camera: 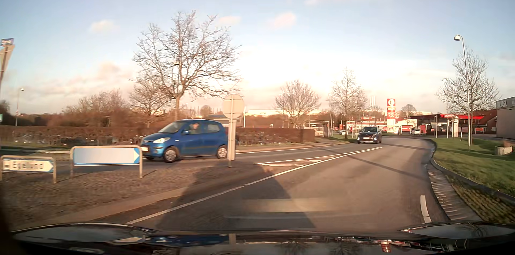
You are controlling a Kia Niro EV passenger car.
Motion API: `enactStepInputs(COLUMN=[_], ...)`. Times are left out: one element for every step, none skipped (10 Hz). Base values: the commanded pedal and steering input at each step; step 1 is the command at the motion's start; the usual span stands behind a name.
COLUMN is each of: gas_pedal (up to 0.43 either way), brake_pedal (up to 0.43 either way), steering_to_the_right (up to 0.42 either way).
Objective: Follow the waypoints while adhering to traffic rules and regulations
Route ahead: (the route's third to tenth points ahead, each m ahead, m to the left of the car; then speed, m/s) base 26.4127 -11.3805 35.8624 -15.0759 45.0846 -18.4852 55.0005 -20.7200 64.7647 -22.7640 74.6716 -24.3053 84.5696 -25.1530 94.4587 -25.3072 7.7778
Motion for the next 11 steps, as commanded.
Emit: enactStepInputs(gas_pedal=[0.197, 0.197, 0.209, 0.220, 0.220, 0.220, 0.220, 0.228, 0.228, 0.240, 0.240], brake_pedal=[0.000, 0.000, 0.000, 0.000, 0.000, 0.000, 0.000, 0.000, 0.000, 0.000, 0.000], steering_to_the_right=[0.230, 0.226, 0.213, 0.205, 0.194, 0.184, 0.176, 0.171, 0.162, 0.152, 0.143])
